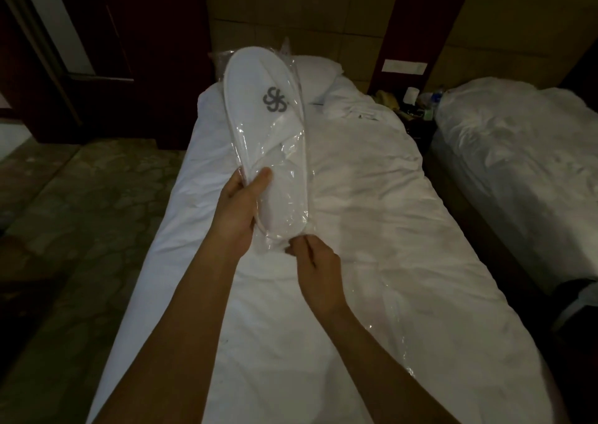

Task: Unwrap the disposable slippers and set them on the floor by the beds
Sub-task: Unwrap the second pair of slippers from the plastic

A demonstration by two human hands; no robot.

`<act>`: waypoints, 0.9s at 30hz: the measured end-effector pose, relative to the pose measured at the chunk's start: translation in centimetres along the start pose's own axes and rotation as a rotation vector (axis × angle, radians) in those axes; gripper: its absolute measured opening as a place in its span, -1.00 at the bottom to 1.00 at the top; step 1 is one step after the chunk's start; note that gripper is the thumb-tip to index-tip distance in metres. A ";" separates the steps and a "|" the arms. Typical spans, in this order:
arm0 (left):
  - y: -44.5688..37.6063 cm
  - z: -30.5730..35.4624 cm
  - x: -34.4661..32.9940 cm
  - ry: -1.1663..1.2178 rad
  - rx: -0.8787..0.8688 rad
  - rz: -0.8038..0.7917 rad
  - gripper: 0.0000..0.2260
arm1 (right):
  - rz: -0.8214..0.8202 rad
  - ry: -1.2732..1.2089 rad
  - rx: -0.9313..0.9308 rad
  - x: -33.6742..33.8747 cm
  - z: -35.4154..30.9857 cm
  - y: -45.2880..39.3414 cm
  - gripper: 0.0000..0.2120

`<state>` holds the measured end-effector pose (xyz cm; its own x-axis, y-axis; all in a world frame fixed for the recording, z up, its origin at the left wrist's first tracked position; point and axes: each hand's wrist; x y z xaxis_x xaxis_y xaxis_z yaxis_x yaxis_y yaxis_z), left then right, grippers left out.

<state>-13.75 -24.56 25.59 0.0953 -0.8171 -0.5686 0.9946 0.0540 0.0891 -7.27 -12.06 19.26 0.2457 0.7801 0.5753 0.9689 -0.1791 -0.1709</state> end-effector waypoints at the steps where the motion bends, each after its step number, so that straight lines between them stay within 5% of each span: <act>1: -0.1 -0.1 0.2 0.011 0.000 0.013 -0.72 | -0.005 -0.048 -0.034 -0.1 -0.1 0.1 -0.80; 5: -0.3 -0.6 0.6 0.044 0.045 0.025 -0.72 | -0.036 -0.301 -0.193 -0.6 -0.1 0.1 -0.73; 18: 0.1 -3.2 2.1 0.046 0.086 0.061 -0.77 | -0.009 -0.460 -0.278 -1.4 0.0 -0.3 -0.79; 24: 0.6 -6.2 3.7 0.054 0.241 0.046 -0.37 | -0.073 -0.572 -0.410 -1.6 1.4 -0.3 -0.89; 27: 1.6 -8.9 4.5 0.026 0.307 0.073 -0.46 | -0.077 -0.636 -0.497 -2.0 2.9 0.2 -0.83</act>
<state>-11.31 -23.05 15.94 0.1712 -0.8021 -0.5721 0.9261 -0.0671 0.3713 -7.70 -11.90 15.73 0.2581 0.9659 -0.0192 0.9192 -0.2394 0.3126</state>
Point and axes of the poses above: each hand's wrist, its own y-axis away from the middle knuckle, its own x-axis out of the back of the hand, z = x × y, and after that the axes turned 10 degrees about y, right-handed
